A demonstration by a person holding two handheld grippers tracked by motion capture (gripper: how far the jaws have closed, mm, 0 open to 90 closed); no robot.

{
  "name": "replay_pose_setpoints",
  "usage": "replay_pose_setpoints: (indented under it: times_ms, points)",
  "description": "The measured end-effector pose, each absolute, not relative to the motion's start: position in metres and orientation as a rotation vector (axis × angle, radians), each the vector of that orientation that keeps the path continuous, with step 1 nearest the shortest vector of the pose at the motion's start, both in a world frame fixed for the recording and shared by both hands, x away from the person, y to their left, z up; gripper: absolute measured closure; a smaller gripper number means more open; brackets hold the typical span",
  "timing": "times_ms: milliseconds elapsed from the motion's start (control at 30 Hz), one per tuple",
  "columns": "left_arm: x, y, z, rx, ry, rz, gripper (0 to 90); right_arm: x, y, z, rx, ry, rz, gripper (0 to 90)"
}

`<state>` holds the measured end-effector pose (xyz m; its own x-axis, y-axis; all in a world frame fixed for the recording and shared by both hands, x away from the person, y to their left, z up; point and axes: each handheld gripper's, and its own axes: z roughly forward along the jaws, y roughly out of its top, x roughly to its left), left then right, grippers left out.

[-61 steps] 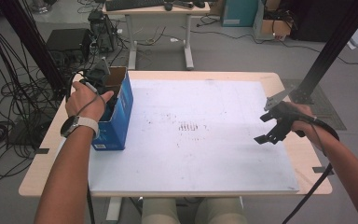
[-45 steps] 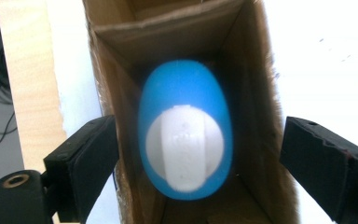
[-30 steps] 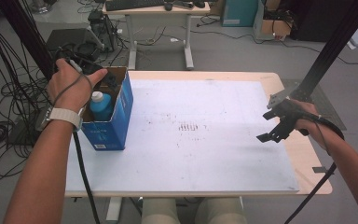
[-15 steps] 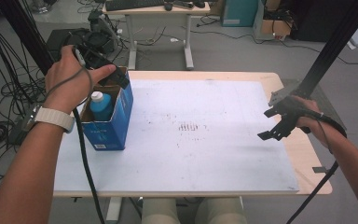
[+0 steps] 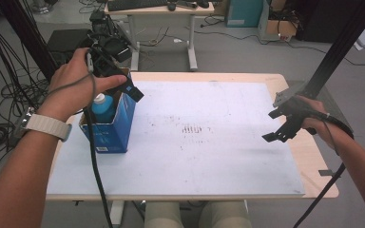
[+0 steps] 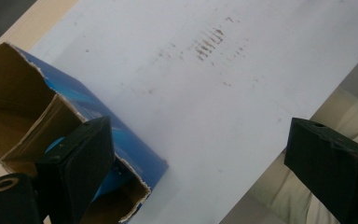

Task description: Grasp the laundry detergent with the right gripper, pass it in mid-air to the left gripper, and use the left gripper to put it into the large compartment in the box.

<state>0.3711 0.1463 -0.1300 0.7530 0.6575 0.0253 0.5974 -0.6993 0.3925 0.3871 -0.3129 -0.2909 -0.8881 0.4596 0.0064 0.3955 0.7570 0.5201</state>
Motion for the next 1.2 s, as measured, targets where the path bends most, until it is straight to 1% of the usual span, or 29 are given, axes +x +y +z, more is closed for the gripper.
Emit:
replay_pose_setpoints:
  times_ms: [133,267,367,633,833,1200]
  points:
    - [0.367,0.139,-0.132,2.628,0.886,0.213,8.7,0.387,-0.313,-0.291,0.692,2.831,0.797,3.0]
    - [0.365,0.132,-0.136,2.716,0.794,0.202,8.7,0.387,-0.313,-0.291,0.693,2.829,0.795,3.0]
    - [0.363,0.126,-0.140,2.743,0.746,0.184,8.7,0.387,-0.313,-0.291,0.687,2.831,0.792,3.0]
    - [0.357,0.113,-0.150,2.832,0.640,0.191,9.1,0.387,-0.311,-0.292,0.700,2.830,0.794,3.0]
    - [0.355,0.109,-0.156,2.853,0.576,0.156,9.1,0.387,-0.312,-0.292,0.693,2.832,0.790,3.0]
    - [0.352,0.100,-0.162,2.854,0.494,0.132,9.0,0.389,-0.312,-0.292,0.711,2.833,0.796,3.0]
